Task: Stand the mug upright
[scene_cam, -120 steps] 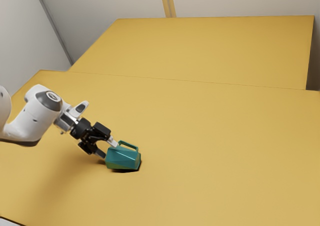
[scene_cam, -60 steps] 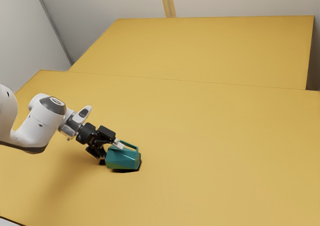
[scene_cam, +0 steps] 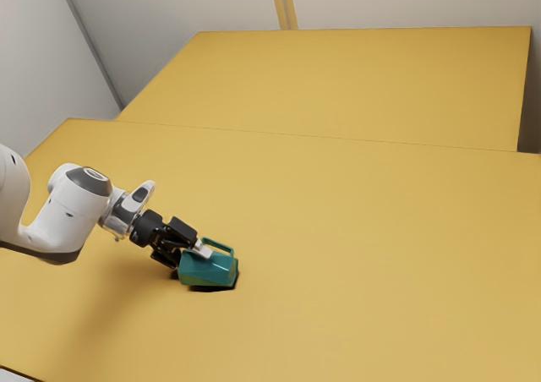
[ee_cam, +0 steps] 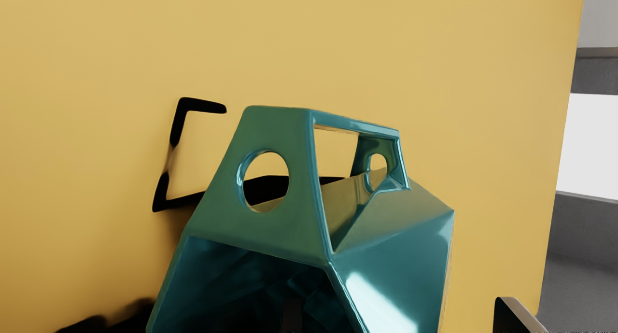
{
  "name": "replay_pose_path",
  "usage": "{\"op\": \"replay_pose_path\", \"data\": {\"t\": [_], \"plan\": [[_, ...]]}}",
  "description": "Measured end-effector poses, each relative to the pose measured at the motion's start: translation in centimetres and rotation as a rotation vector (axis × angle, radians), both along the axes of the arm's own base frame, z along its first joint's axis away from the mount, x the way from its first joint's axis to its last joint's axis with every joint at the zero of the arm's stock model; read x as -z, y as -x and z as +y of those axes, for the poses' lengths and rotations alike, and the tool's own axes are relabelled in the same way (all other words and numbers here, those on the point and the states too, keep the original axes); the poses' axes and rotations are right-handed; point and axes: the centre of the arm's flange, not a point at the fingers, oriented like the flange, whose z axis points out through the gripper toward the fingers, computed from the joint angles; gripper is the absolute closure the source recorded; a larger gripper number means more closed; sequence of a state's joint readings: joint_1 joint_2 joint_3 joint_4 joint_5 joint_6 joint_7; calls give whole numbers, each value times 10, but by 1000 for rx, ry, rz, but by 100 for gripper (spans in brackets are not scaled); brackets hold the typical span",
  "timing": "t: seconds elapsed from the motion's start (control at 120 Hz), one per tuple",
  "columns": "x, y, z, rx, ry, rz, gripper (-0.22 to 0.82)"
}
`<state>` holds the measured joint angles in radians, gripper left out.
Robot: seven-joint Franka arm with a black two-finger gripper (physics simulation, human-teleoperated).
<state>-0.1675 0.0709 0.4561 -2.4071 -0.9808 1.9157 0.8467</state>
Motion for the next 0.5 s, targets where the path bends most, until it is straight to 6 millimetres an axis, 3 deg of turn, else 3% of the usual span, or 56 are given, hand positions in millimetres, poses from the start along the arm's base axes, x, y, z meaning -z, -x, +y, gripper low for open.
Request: {"op": "replay_pose_path", "data": {"t": [0.5], "plan": [[-3, 1, -4, 32, 24, -37, 59]]}}
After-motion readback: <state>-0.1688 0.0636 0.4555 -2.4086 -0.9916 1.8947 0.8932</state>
